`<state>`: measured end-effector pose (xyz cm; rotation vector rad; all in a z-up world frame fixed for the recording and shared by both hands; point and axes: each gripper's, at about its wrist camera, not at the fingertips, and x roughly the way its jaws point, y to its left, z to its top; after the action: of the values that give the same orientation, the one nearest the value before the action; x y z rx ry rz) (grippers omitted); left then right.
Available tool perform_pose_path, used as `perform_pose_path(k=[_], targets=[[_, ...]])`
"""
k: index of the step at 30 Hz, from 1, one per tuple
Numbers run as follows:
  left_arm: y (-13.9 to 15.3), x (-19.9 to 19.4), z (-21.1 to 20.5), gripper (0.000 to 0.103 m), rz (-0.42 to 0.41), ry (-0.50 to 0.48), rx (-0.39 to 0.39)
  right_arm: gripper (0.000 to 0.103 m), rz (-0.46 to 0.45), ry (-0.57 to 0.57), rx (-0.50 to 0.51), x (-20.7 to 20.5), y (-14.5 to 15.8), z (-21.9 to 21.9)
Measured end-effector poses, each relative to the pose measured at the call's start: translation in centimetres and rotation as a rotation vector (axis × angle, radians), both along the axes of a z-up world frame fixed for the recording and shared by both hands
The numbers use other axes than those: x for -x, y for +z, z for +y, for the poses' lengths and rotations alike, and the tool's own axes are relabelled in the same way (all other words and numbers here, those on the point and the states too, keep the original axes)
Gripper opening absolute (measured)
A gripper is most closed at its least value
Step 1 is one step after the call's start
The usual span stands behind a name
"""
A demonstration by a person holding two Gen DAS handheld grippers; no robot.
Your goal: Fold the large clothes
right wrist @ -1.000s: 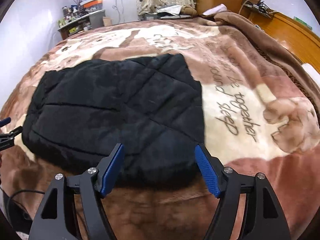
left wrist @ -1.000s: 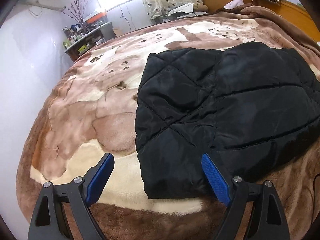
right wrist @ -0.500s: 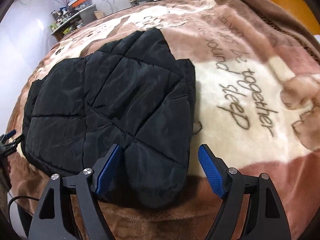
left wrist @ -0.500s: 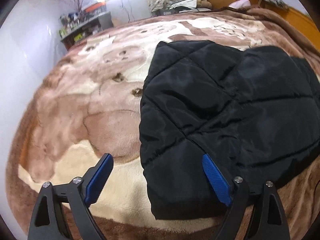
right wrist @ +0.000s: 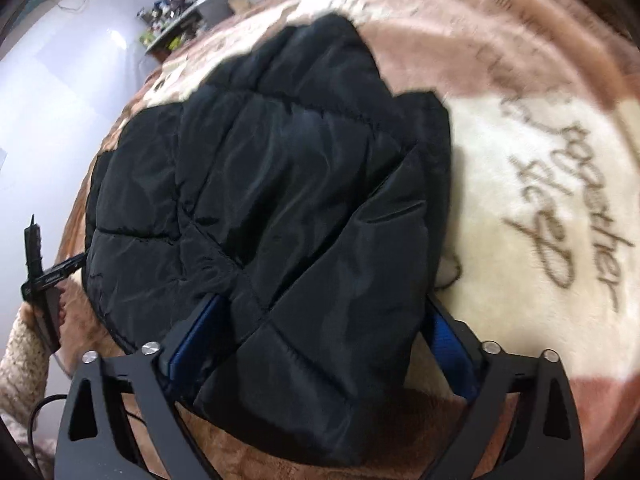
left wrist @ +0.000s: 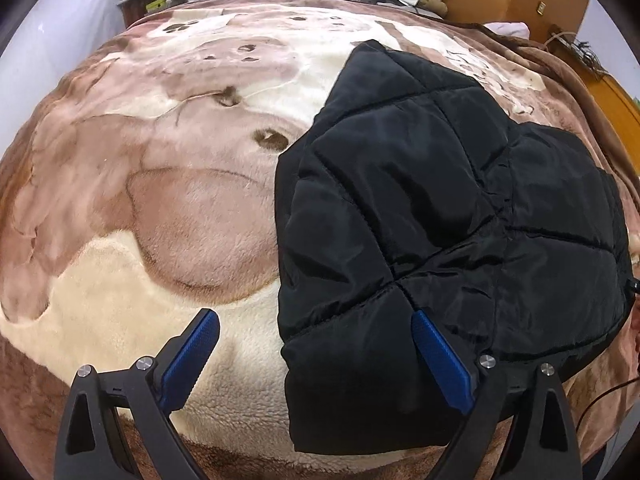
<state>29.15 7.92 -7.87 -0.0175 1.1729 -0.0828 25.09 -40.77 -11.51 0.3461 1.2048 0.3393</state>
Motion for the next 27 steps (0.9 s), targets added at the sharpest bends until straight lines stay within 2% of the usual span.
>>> perform_pose_path(k=[5,7,12,15,17,20,24,27], targets=[[-0.4,-0.5,-0.1,0.099,0.017,-0.002,0.014,0.101,0.099,0.029,-0.121,-1.9,-2.3,-0.8],[-0.6,-0.8,-0.1,0.099,0.024,-0.013,0.022,0.101,0.110,0.032,-0.152,-2.3,-3.0,-0.6],[-1.4,-1.5,0.5,0.099,0.063,-0.012,0.109,0.100,0.138,-0.004,-0.207,-2.8,-4.3,-0.5],[-1.9,-1.9,1.3,0.100,0.093,0.007,0.182,0.099,0.145,-0.002,-0.201,-2.5,-4.3,-0.4],[-2.4,-2.4,2.0,0.100,0.122,0.008,0.249,0.091,0.148,0.004,-0.186,-2.4,-3.9,-0.1],[-2.8,-3.4,2.6,0.100,0.143,-0.006,0.290,0.079,0.125,0.029,-0.157,-2.1,-3.0,0.7],[-3.2,-4.7,2.9,0.101,0.168,-0.042,0.335,0.077,0.121,0.020,-0.145,-1.6,-2.8,1.3],[-3.9,-5.8,3.4,0.101,0.191,-0.050,0.401,0.077,0.120,0.011,-0.129,-0.8,-2.7,1.1]])
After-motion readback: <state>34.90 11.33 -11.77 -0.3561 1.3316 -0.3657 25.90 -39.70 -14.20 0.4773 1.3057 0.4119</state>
